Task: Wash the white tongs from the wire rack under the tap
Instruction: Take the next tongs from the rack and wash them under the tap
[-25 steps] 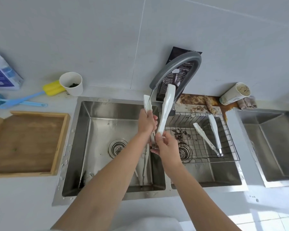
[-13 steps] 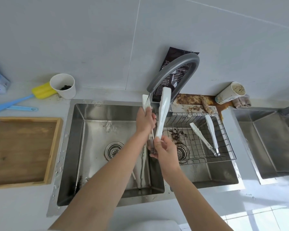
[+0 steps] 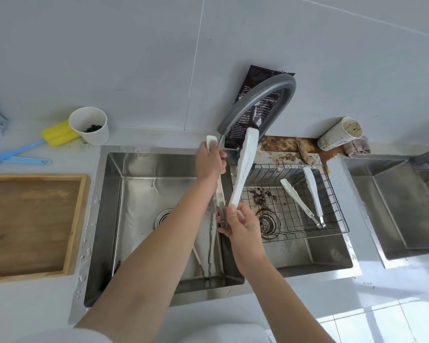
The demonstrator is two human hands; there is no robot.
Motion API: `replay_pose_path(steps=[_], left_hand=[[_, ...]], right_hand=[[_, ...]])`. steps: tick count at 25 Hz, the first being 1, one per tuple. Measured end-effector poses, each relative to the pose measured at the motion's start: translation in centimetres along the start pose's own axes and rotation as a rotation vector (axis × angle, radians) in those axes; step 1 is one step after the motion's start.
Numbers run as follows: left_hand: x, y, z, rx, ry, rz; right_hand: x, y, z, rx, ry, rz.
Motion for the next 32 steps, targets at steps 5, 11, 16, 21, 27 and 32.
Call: replay_pose_path(steps=[5,11,16,21,27,32], left_hand=[[1.0,0.9,1.6,0.028,0.062,-0.067],[0.6,-0.5,0.9,0.014,0.005,-0.016],[-1.0,0.1,0.9,-0.004,0.058,0.001],[-0.9,-0.9,1.4,-0.024,0.075,0.045],[0.9,-0.3,3.2,0.099,-0.003,0.037],[0.6,-0.9,1.9,0.027,-0.126,-0.004]], right_hand=[[1.1,0.2,-1.1,-0.067,-0.043,-0.060],[-1.3,0.1,0.6,-0.006,0.014,-0.086],[0.3,0.3,-0.5,-0.058,-0.013,-0.123],[-0.2,0.7,0.2,-0.034,0.033,-0.188],[1.5,1.3,-0.4,-0.041,0.012,-0.251],[-0.1,1.3,0.8,-0.038,0.037,-0.183]])
Point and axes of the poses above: each hand's wrist, its own z-axis away from the middle knuckle, its own y-axis out of the palm, x = y × z, the point moved 4 cm from there along -z, towards the middle knuckle, and after that the axes turned 1 degree about -x, right-handed, at the moved point
